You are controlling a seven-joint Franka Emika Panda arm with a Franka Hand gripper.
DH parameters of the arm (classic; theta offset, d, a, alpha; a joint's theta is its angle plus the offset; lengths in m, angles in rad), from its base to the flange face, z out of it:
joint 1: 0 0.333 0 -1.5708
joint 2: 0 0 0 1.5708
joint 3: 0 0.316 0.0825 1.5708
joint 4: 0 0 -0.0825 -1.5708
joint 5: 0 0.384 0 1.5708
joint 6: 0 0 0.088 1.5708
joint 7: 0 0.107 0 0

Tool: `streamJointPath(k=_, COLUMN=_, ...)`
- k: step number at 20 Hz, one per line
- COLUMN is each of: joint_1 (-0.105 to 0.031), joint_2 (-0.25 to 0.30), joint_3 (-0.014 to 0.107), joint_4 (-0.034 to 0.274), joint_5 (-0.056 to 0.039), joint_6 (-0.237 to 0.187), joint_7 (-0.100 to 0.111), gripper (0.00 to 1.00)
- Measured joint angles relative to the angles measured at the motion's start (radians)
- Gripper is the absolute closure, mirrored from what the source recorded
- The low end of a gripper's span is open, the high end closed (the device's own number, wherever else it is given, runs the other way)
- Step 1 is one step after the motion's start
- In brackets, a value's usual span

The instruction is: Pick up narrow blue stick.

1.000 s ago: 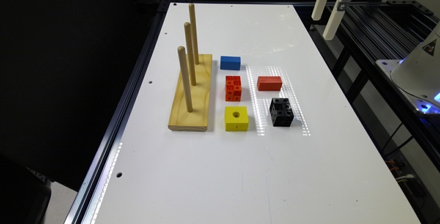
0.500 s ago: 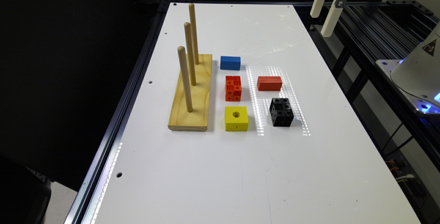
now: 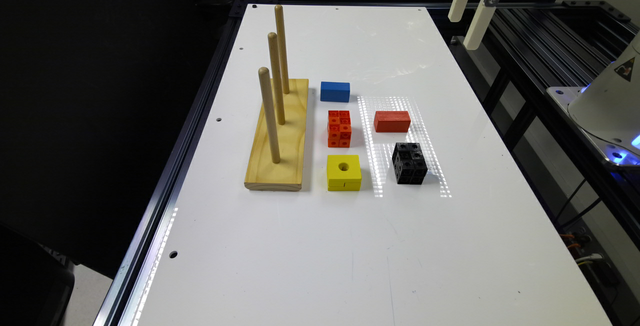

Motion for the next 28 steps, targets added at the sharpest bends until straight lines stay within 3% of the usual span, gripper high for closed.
streamJointPath(k=5, joint_1=0.0, joint_2=0.044, joint_3=0.001, joint_4=0.048, joint_5=0.0, joint_6=0.009, joint_7=0.0, gripper=0.0)
streamJointPath(k=10, joint_1=0.0, joint_2=0.19, joint_3=0.002, joint_4=0.144, joint_5=0.0, joint_6=0.054, joint_7=0.0, gripper=0.0)
streamJointPath(k=15, joint_1=-0.001, joint_2=0.291, joint_3=0.001, joint_4=0.211, joint_5=0.0, joint_6=0.077, joint_7=0.0, gripper=0.0)
streamJointPath(k=24, joint_1=-0.011, joint_2=0.312, joint_3=0.001, joint_4=0.238, joint_5=-0.0004, joint_6=0.077, joint_7=-0.005, gripper=0.0)
streamJointPath(k=28, joint_1=-0.02, joint_2=0.331, joint_3=0.001, joint_4=0.266, joint_5=-0.0005, joint_6=0.077, joint_7=-0.014, gripper=0.0)
